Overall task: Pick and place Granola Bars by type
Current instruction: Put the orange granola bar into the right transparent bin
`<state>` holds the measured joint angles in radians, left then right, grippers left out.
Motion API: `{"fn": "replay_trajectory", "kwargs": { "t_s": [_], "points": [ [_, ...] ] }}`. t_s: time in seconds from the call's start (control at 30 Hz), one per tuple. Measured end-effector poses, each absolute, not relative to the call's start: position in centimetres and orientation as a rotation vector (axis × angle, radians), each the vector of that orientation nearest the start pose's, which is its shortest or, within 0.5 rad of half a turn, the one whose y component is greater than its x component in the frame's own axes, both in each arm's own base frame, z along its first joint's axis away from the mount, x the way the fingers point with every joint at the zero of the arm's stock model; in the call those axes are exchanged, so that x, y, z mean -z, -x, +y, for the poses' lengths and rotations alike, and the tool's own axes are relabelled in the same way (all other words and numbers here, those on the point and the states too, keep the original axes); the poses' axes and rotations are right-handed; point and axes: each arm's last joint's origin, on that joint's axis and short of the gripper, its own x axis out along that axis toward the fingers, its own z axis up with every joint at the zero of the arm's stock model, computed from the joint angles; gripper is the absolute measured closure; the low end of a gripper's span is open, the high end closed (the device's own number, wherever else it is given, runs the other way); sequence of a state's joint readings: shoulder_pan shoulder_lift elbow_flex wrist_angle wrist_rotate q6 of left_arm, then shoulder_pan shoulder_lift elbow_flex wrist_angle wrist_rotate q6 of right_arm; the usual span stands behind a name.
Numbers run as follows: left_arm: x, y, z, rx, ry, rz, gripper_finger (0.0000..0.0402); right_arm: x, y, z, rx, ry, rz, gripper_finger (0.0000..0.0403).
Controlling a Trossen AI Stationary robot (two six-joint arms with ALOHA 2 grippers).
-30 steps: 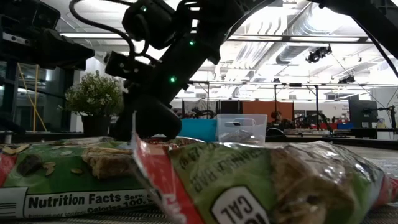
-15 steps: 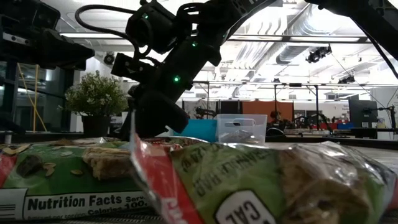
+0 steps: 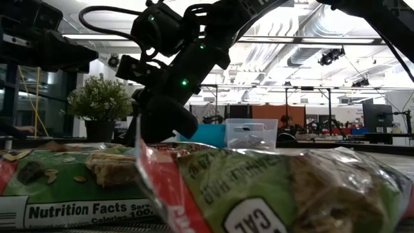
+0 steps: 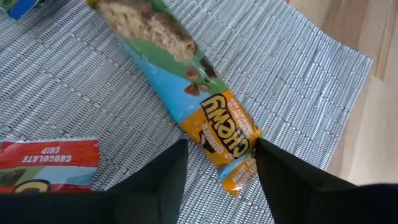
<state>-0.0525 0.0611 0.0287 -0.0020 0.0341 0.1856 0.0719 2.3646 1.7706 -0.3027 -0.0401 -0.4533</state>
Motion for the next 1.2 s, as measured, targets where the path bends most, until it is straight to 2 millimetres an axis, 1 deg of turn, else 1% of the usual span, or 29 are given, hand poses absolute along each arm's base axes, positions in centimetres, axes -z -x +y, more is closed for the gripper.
{"fn": "replay_trajectory", "kwargs": {
  "t_s": [0.6,0.77,0.83,0.93,1.1,1.2],
  "points": [
    [-16.8,-10.0,-0.6,0.089,-0.186,0.026,0.0401,-12.5,-50.4,3.8,-0.297,0.429,0.865,0.0334],
    [-16.8,-10.0,-0.6,0.089,-0.186,0.026,0.0401,-12.7,-50.3,3.8,-0.270,0.389,0.868,0.0357],
    [-16.8,-10.0,-0.6,0.090,-0.186,0.026,0.0401,-13.1,-50.3,3.8,-0.258,0.379,0.864,0.0364],
    [-16.8,-10.0,-0.6,0.090,-0.185,0.026,0.0401,-14.1,-50.3,3.7,-0.230,0.383,0.846,0.0373],
    [-16.8,-10.0,-0.6,0.089,-0.186,0.026,0.0401,-16.4,-49.9,3.9,-0.219,0.364,0.811,0.0390],
    [-16.8,-10.0,-0.6,0.089,-0.186,0.027,0.0401,-18.1,-49.7,4.1,-0.211,0.355,0.772,0.0401]
  ]
}}
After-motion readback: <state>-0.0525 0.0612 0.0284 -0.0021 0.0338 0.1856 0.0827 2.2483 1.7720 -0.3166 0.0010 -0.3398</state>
